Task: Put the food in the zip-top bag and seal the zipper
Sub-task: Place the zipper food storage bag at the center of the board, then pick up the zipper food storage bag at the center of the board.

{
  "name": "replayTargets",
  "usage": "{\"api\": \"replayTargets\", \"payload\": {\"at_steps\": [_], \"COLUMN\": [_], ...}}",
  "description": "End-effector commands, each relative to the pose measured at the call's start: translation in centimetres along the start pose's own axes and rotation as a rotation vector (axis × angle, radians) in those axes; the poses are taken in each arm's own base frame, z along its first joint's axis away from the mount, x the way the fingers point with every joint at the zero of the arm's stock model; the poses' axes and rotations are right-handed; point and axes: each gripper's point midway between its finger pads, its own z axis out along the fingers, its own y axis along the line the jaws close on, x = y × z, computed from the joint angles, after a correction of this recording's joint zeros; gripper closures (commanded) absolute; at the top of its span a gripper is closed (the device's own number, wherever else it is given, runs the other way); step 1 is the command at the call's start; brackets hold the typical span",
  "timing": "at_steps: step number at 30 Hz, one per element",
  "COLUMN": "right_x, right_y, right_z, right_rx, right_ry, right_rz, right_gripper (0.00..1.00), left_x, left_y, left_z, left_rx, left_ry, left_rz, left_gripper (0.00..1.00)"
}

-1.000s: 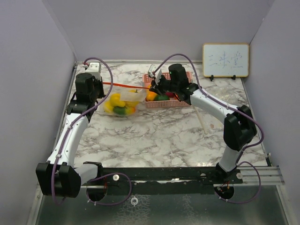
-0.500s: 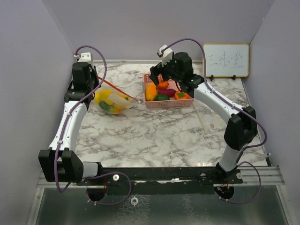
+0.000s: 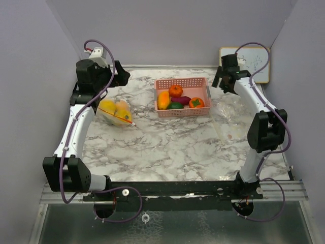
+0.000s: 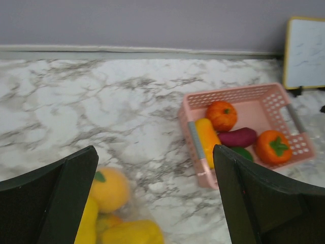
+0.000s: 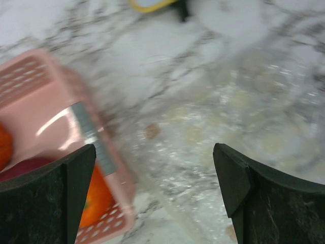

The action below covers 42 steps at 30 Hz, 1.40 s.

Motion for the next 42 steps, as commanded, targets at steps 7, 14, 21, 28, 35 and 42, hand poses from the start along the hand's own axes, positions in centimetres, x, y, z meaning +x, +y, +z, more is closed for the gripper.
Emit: {"api": "replayTargets", "payload": {"at_steps": [7,14,21,28,35,42], "right_x": [8.4,15.6,17.0,17.4,17.8,19.4], "right_y": [-7.8,-8.0,-7.3,-8.7,-9.4,-10.3], "right_z": [-3.9,-3.6,-1.5,0.1,1.8,2.2], "right_rx": [0.133,0.075,0.007,0.059,0.102,0.134], "right_ry": [0.219,0.438,0.43,0.397,0.38,0.389], "right_rz": [0.029,-0.063,-0.142,-0.228,-0.279,-0.28], "right_gripper": [0.0,0.0,0.07,0.07,0.14,0.41], "left_x": [5.7,9.4,9.8,10.3,9.9,10.1], "left_y": [-10.3,-10.6,-10.3,-10.2,-10.2,-10.0], "left_z": [2.1,2.8,3.0,3.0,3.2,3.4], "left_rx": [0.397,0.374,0.357,0.351,0.348,0.344], "left_ry": [0.138,0.223,0.24,0.251,0.247,0.252], "left_rz": [-0.068,-0.054,-0.055,-0.06,-0.066,-0.083], "left_gripper": [0.01,0.01,0.01,0.01,0.01,0.01]}}
